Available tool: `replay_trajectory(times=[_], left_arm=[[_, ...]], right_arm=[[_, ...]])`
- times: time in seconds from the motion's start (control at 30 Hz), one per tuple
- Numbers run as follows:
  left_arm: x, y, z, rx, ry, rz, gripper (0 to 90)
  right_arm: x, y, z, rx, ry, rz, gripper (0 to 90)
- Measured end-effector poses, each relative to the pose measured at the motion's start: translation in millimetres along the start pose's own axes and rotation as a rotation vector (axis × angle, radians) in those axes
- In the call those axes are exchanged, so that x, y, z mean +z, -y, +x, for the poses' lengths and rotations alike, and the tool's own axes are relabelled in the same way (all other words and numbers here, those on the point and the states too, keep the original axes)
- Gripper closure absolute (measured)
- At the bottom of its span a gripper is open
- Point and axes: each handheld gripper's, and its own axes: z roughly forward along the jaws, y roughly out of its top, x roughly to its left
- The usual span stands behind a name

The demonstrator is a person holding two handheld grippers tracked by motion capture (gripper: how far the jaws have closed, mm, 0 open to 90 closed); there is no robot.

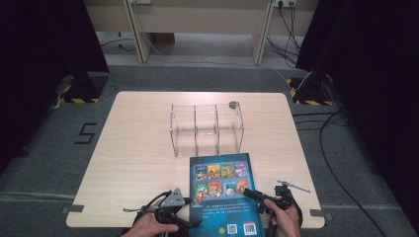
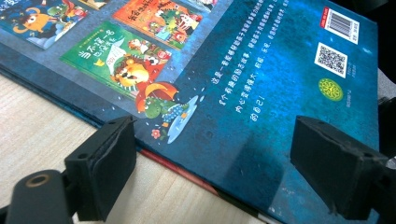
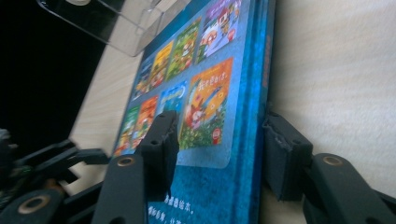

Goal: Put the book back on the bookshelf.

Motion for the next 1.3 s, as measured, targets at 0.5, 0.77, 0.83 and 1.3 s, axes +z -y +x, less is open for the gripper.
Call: replay_trajectory(times=[0.5,0.77,0.83,1.3], left_arm=[[-2.8,0.7,3.5,-0.006,-0.017,0.000,14.3],[-3.2,0.4,5.6,-0.026,-0.019,-0.006,14.2],[-4.5,0.4,7.4,-0.037,-0.024,-0.014,14.1],[-9.1,-2.8,8.6,-0.069,0.027,0.011,22.7]], right_arm=[[5.8,2.3,5.6,-0.033,-0.219,0.080,69.8],[1.4,0.4,13.6,-0.087,-0.221,0.038,71.9],[0.3,0.0,15.8,-0.094,-0.235,0.017,73.7],[-8.5,-4.3,42.1,-0.229,-0.316,-0.089,78.4]])
